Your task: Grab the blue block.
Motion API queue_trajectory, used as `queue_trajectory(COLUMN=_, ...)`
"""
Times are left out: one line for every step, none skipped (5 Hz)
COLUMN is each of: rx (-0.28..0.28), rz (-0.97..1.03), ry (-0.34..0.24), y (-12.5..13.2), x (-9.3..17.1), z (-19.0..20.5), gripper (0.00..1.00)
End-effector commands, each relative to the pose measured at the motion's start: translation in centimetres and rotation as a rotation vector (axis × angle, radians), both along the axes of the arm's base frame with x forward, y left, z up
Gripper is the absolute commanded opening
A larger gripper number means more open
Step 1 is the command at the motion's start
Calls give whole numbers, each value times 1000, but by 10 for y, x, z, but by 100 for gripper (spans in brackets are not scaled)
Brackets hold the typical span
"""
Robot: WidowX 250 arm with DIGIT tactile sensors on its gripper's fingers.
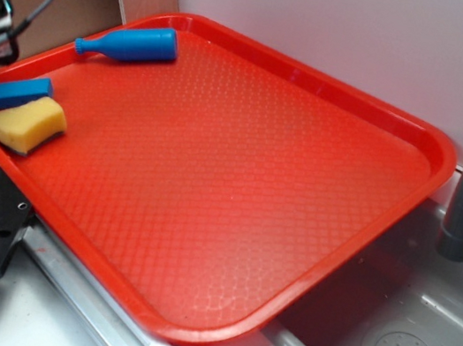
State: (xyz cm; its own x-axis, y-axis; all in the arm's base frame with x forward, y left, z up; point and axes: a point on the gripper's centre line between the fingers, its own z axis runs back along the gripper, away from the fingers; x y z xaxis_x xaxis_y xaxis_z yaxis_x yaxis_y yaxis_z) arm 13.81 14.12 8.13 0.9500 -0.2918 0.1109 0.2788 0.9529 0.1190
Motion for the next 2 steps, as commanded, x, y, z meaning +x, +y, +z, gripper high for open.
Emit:
queue_trajectory(rx=70, rz=-21, ry=81, y=7, x=12, z=-36, gripper=100)
queue_trajectory(rx=87, rz=-54, ry=127, y=-3, x=16, z=-55, gripper=100)
